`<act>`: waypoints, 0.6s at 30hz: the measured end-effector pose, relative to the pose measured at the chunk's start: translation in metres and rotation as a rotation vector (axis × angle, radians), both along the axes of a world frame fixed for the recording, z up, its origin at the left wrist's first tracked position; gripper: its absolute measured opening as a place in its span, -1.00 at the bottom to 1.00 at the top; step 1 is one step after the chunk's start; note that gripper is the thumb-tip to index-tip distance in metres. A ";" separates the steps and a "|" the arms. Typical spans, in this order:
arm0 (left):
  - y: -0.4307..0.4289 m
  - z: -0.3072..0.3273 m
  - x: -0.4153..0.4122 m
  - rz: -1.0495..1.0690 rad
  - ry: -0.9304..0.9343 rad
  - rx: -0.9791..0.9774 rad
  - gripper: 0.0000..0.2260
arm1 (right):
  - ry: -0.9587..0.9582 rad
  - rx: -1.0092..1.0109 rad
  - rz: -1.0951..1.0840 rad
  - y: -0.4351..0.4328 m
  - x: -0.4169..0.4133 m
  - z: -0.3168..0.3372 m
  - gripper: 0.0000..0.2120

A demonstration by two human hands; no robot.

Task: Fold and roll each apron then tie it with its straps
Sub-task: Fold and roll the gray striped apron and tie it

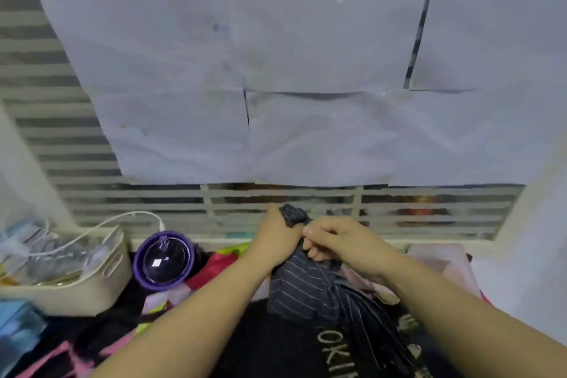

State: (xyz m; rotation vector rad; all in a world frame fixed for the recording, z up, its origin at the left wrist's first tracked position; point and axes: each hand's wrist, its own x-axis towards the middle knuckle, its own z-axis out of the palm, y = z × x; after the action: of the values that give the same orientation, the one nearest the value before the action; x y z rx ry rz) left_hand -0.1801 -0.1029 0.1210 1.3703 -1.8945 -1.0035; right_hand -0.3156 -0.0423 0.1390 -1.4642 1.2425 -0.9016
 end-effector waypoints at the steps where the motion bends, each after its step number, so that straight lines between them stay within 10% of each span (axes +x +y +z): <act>1: 0.009 -0.017 0.001 0.013 0.050 0.100 -0.77 | -0.008 0.052 -0.013 0.004 0.001 -0.020 -0.77; 4: 0.025 -0.069 0.004 0.118 0.084 0.356 -0.43 | 0.048 0.142 -0.019 0.017 0.007 -0.067 -0.76; 8: 0.038 -0.129 0.007 0.114 -0.095 0.570 -0.56 | 0.196 0.183 0.032 0.025 0.017 -0.113 -0.77; 12: 0.056 -0.175 0.020 0.048 -0.052 0.622 -0.79 | 0.295 0.292 0.048 0.031 0.017 -0.164 -0.74; 18: 0.078 -0.200 0.064 -0.280 -0.130 0.506 -0.49 | 0.244 0.395 -0.037 0.030 0.012 -0.185 -0.75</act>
State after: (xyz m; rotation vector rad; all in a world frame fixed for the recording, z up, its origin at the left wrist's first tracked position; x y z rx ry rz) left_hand -0.1165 -0.0253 -0.0792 1.4920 -2.0530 -1.6557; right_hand -0.3036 -0.0124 -0.0465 -1.2587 1.5314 -0.4710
